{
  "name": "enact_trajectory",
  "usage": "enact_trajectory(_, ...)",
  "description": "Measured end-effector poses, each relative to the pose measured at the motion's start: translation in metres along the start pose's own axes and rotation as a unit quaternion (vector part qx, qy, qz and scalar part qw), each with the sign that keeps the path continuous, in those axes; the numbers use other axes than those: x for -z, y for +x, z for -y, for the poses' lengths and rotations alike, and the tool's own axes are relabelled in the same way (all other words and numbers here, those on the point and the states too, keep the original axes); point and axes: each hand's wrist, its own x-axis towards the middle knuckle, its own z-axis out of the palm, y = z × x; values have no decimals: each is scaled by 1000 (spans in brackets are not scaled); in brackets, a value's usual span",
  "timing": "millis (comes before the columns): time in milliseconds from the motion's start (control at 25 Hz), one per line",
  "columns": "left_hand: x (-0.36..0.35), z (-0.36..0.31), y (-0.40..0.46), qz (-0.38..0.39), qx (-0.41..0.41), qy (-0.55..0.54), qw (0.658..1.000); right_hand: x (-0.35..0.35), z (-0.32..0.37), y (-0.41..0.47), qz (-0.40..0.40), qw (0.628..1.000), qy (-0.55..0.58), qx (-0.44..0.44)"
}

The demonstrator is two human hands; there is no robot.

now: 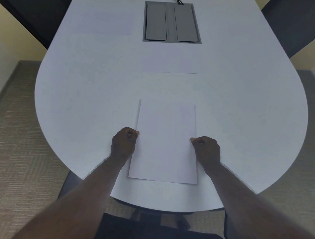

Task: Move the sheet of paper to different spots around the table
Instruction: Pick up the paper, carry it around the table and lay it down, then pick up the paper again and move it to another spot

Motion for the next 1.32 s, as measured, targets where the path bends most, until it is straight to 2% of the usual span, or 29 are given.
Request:
enact_trajectory(320,-2,1,1,4,-1,79,997,-3,-2,2,-9,999,-36,-27)
enact_trajectory(800,-10,-6,-1,-38,23,99,994,-8,-4,7,-48,998,-34,-38)
enact_trajectory(1160,-10,-4,-4,-41,10,89,995,-12,-5,5,-55,996,-35,-55)
enact_trajectory(1320,-7,-5,-4,-33,26,49,998,-7,-3,3,-62,996,5,-60)
